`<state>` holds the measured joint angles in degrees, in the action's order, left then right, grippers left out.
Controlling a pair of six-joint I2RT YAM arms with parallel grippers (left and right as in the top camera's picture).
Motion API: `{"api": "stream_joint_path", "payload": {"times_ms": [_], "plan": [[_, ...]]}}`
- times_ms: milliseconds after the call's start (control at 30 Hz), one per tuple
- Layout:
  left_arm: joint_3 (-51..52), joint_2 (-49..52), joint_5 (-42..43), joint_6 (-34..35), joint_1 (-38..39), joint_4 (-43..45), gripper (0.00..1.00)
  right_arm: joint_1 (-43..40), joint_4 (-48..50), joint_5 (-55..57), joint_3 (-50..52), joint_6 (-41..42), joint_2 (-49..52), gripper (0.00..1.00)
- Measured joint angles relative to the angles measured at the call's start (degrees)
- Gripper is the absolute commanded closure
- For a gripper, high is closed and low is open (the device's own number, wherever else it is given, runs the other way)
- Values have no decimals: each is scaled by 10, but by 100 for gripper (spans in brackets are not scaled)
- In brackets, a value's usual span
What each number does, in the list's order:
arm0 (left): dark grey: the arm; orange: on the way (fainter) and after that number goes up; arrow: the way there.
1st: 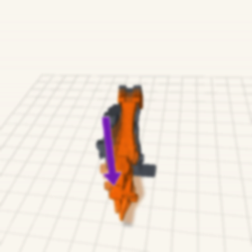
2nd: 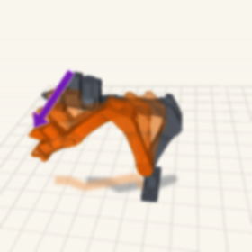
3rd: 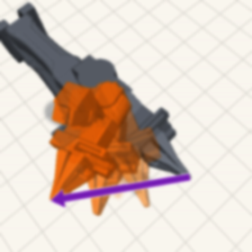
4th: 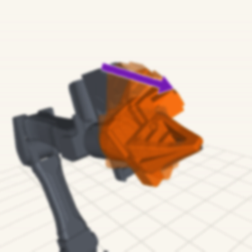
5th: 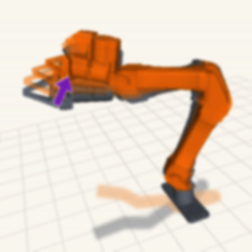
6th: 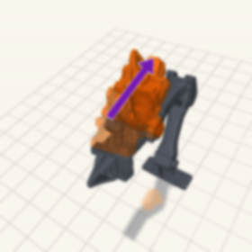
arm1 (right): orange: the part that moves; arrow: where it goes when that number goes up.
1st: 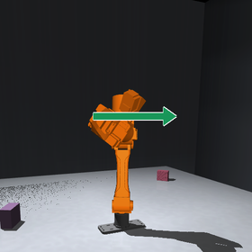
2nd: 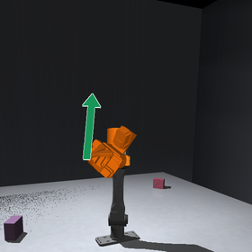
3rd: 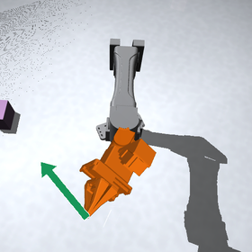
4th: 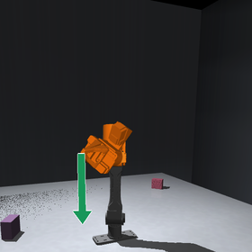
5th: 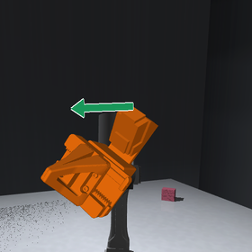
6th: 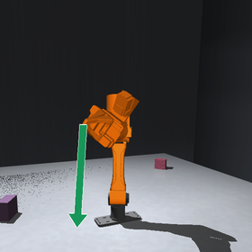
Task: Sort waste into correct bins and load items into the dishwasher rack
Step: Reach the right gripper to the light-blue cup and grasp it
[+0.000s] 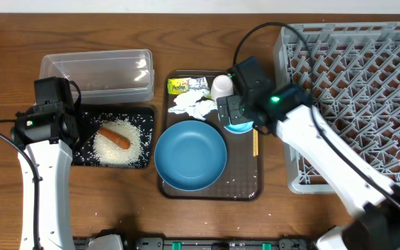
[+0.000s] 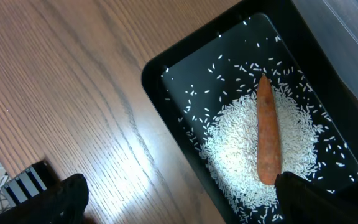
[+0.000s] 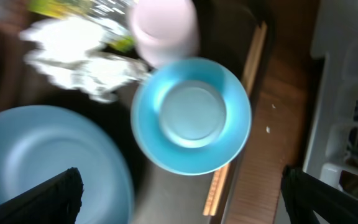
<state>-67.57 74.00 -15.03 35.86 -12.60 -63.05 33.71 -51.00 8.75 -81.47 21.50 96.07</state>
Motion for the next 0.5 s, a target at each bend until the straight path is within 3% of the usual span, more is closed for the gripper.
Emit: {"api": "stream_joint_path", "payload": {"times_ms": [133, 500], "plan": [[0, 0, 0, 0, 0, 0, 2, -2, 14, 16, 0, 22, 47, 1], [0, 0, 0, 0, 0, 0, 2, -5, 57, -16, -2, -16, 128, 1]]}}
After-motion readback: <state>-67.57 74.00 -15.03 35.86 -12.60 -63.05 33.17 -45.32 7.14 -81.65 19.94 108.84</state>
